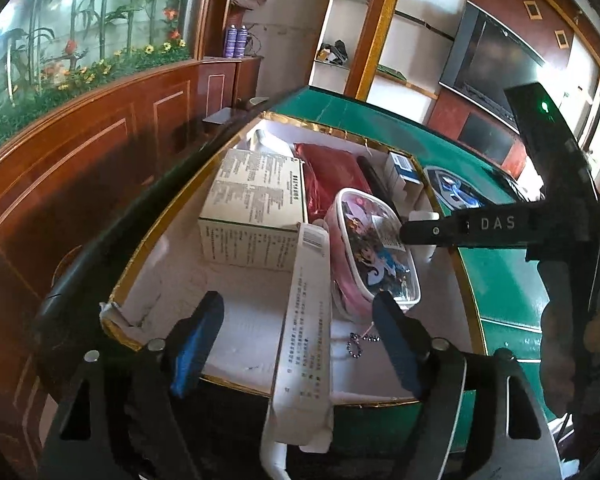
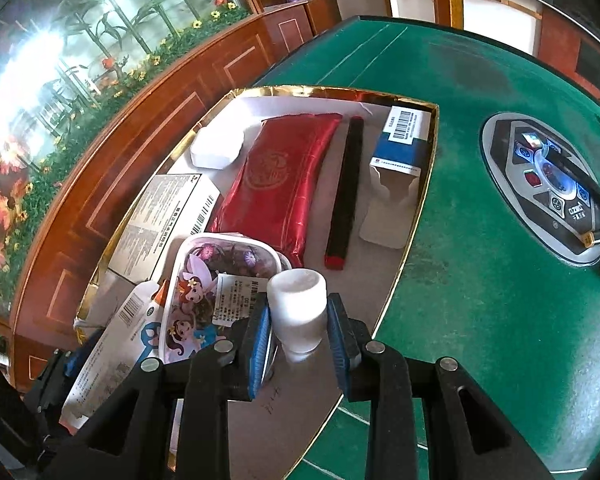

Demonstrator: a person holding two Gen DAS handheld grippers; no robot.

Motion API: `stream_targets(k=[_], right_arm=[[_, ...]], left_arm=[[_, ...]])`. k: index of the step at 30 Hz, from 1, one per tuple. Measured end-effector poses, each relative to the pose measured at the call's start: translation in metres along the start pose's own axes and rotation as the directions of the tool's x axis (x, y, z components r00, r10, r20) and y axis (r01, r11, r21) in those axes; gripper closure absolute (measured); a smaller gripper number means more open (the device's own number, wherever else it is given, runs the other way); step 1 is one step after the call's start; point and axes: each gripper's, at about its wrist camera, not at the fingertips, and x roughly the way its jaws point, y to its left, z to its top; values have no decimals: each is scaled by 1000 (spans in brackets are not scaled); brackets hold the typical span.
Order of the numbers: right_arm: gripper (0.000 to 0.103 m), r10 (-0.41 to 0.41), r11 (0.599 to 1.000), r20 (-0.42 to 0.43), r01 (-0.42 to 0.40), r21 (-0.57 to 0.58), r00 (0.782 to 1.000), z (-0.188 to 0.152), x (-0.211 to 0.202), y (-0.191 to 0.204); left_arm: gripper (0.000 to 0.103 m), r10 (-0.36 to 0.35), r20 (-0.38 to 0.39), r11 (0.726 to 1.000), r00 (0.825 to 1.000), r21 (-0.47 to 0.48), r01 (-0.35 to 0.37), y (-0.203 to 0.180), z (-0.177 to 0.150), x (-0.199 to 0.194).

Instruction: Organize objects

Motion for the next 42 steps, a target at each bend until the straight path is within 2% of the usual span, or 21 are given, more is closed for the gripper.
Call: stream_targets(k=[3,6,7,8,10,14,18,21,32,42], right_arm=[[62,21,1000,7,-21,-2,1000,0,-1,1],[41,26,999,37,-26,-20,999,-1,-9,6],[30,22,999,55,-20,-29,998,-1,-13,7],[25,23,999,74,-21,-37,997,-1,-18,8],[22,23,999,114,-17,-48,993,-1,-29,10],[12,-11,997,201,26,-70,980,-3,-50,11],[9,-83,989,287,115,-95,954,-11,-69,11],[8,-136,977,334,182,-113,933,-17,-80,10],[2,-238,945,445,311,-98,864,-41,-115,-12],[0,-299,931,475,362,-44,828,-57,-133,-47]], left_arm=[[22,-15,-4,1000,1000,-21,15,4,2,-1],[22,-25,-1,999,1000,-26,25,6,3,-3],[21,-25,2,999,1000,-27,25,6,3,-4],[21,-29,8,999,1000,-29,29,6,3,-6],[17,-31,21,999,999,-32,32,6,3,-9],[14,-13,78,1000,997,-22,14,2,6,-22],[11,27,163,999,986,35,-33,-12,9,-39],[10,50,190,996,980,59,-62,-21,13,-46],[10,80,147,995,986,54,-89,-51,19,-47],[10,67,178,979,982,179,-99,-111,24,-56]])
